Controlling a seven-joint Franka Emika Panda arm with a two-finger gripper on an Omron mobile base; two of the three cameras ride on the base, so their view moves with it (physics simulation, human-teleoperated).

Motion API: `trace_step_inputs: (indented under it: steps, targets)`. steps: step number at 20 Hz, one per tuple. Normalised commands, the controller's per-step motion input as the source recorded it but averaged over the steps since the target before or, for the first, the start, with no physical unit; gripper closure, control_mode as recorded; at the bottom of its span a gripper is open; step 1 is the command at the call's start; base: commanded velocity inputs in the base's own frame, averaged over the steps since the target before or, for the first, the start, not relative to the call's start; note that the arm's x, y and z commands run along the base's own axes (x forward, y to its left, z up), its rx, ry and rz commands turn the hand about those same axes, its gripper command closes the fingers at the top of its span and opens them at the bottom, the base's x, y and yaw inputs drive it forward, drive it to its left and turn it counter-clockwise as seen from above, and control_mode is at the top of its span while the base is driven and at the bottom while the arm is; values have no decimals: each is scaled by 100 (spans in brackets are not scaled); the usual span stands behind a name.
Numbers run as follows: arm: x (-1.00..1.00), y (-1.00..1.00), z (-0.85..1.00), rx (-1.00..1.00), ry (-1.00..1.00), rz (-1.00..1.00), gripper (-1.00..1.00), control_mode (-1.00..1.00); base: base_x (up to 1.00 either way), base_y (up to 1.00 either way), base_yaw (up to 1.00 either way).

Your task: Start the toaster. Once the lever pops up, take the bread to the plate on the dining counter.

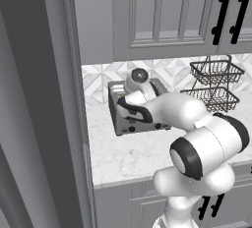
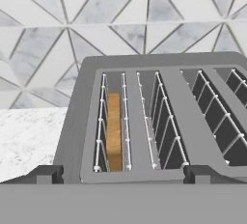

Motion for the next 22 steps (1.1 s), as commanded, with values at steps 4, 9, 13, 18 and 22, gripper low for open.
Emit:
trace_step_inputs:
  steps: [4, 9, 13, 18, 22]
  targets:
    - [0, 0, 0, 0, 0, 0, -100, -100, 0, 0, 0]
    - [0, 0, 0, 0, 0, 0, -100, -100, 0, 0, 0]
    - [0, 0, 0, 0, 0, 0, -100, -100, 0, 0, 0]
    - [0, 0, 0, 0, 0, 0, -100, -100, 0, 0, 0]
    - [0, 0, 0, 0, 0, 0, -100, -100, 0, 0, 0]
